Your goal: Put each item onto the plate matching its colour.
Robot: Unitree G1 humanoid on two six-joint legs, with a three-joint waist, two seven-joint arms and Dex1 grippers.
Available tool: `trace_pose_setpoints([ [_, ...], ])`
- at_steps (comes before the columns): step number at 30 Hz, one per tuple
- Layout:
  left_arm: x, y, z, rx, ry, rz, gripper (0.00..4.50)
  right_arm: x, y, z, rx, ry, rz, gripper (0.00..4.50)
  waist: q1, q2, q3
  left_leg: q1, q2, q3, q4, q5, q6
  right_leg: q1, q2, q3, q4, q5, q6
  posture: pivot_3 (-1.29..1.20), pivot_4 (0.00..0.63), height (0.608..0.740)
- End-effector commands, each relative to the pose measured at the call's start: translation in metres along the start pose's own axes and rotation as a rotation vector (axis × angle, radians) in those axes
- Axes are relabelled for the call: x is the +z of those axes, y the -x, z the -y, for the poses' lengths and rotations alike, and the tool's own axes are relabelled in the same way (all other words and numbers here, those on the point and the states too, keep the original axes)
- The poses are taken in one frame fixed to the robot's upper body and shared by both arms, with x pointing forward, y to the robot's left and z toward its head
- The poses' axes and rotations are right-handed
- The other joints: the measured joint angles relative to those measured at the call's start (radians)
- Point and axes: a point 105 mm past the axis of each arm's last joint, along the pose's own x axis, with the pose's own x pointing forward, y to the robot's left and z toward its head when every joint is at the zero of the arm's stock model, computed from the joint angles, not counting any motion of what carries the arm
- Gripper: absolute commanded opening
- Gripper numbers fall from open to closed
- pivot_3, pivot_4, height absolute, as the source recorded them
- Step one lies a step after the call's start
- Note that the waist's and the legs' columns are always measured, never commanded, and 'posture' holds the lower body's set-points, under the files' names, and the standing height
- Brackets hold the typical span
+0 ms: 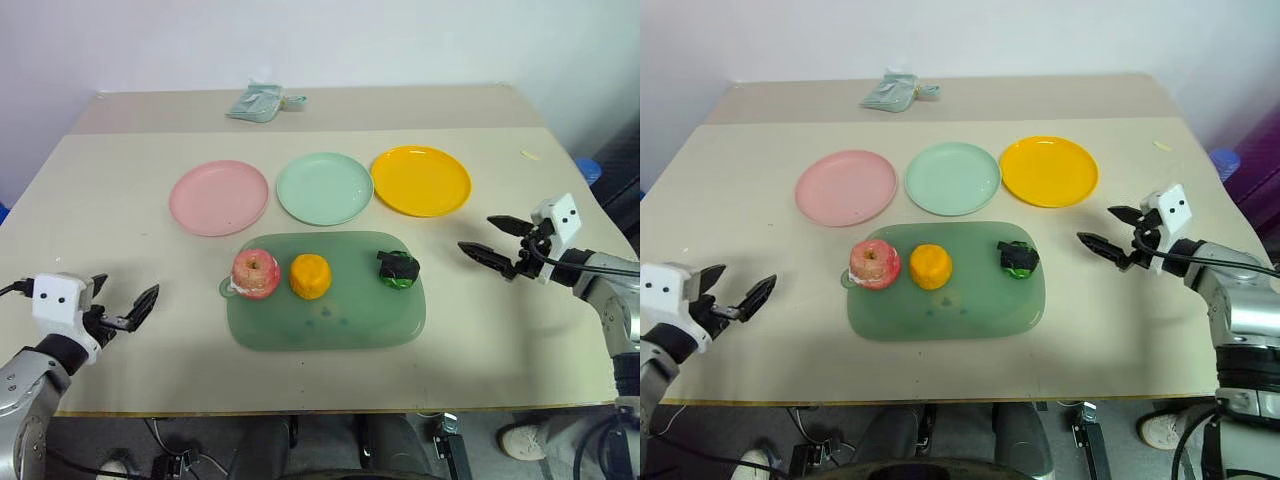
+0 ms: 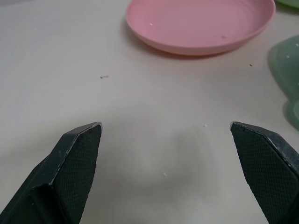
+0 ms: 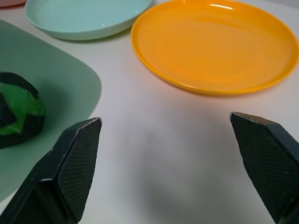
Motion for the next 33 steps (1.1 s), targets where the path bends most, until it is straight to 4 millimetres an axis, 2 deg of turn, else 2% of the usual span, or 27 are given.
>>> trace_pose_setpoints([
  [1,0.009,0.004,0.000,0.020,-0.012,0.036,4.50,0.015,-0.004,0.001,0.001,0.040,0.033,4.48,0.000,0.000,0.000,0.000,0.000,0.000,0.000,0.000,0.000,0.000,0.000,0.000,0.000,0.000,0.000,0.00,0.150,0.740],
  [12,0.009,0.002,0.007,0.006,0.016,0.050,4.50,0.021,-0.005,0.005,-0.068,0.076,0.059,4.48,0.000,0.000,0.000,0.000,0.000,0.000,0.000,0.000,0.000,0.000,0.000,0.000,0.000,0.000,0.000,0.00,0.150,0.740],
  [19,0.019,-0.019,0.011,-0.063,0.048,0.084,4.50,0.027,0.000,-0.001,-0.107,0.056,0.110,4.48,0.002,0.000,0.000,0.000,0.000,0.000,0.000,0.000,0.000,0.000,0.000,0.000,0.000,0.000,0.000,0.00,0.150,0.740],
  [23,0.032,-0.033,0.013,-0.131,0.080,0.118,4.50,0.033,0.009,-0.014,-0.096,0.035,0.135,4.48,0.001,0.000,0.000,0.000,0.000,0.000,0.000,0.000,0.000,0.000,0.001,0.000,0.001,0.000,0.000,0.00,0.150,0.740],
  [25,0.048,-0.040,0.017,-0.189,0.101,0.168,4.50,0.040,0.012,-0.021,-0.091,0.048,0.149,4.48,0.000,0.000,0.000,0.000,0.000,0.000,0.000,0.000,0.000,0.000,0.001,0.000,0.001,0.000,0.001,0.00,0.150,0.740],
  [27,0.075,-0.048,0.037,-0.324,0.118,0.231,4.50,0.048,0.014,-0.030,-0.072,0.072,0.161,4.48,0.000,0.000,0.000,0.000,0.000,0.000,0.000,0.000,0.000,0.000,0.001,0.000,0.001,0.000,0.001,0.00,0.150,0.740],
  [29,0.090,-0.050,0.063,-0.477,0.093,0.241,4.50,0.057,0.015,-0.044,-0.017,0.081,0.177,4.48,0.001,0.000,0.000,0.000,0.000,-0.001,0.001,0.000,0.000,0.000,0.001,-0.001,0.002,0.000,0.001,0.00,0.150,0.740],
  [31,0.092,-0.050,0.082,-0.594,0.055,0.211,4.50,0.062,0.015,-0.059,0.054,0.077,0.184,4.48,0.000,0.000,0.000,0.000,-0.001,0.000,0.001,0.000,0.000,0.000,0.001,0.000,0.001,0.000,0.001,0.00,0.150,0.740],
  [33,0.083,-0.050,0.099,-0.692,-0.025,0.142,4.50,0.062,0.016,-0.080,0.144,0.067,0.165,4.48,-0.003,0.000,0.000,0.000,-0.001,0.000,0.001,0.000,0.000,0.000,0.001,0.000,0.001,0.000,0.001,0.00,0.150,0.740],
])
